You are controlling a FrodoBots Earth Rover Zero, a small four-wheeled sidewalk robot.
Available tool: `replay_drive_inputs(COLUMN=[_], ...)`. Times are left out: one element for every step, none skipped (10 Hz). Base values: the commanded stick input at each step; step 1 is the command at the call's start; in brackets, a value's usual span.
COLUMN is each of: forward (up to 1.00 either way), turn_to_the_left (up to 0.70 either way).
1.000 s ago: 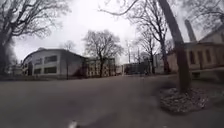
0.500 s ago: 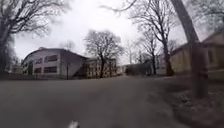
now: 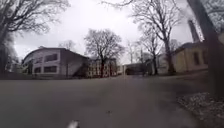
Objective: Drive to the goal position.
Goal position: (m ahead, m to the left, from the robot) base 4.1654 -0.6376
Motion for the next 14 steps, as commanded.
replay_drive_inputs(forward=[1.0, 1.0, 1.0, 1.0, 1.0, 1.0, 1.0, 1.0, 1.0, 1.0, 1.0, 1.0, 1.0, 1.0], turn_to_the_left=[-0.4, -0.4, -0.4, -0.4, 0.0, 0.0, 0.0, 0.0, 0.0, 0.0, 0.0, 0.0, 0.0, 0.0])
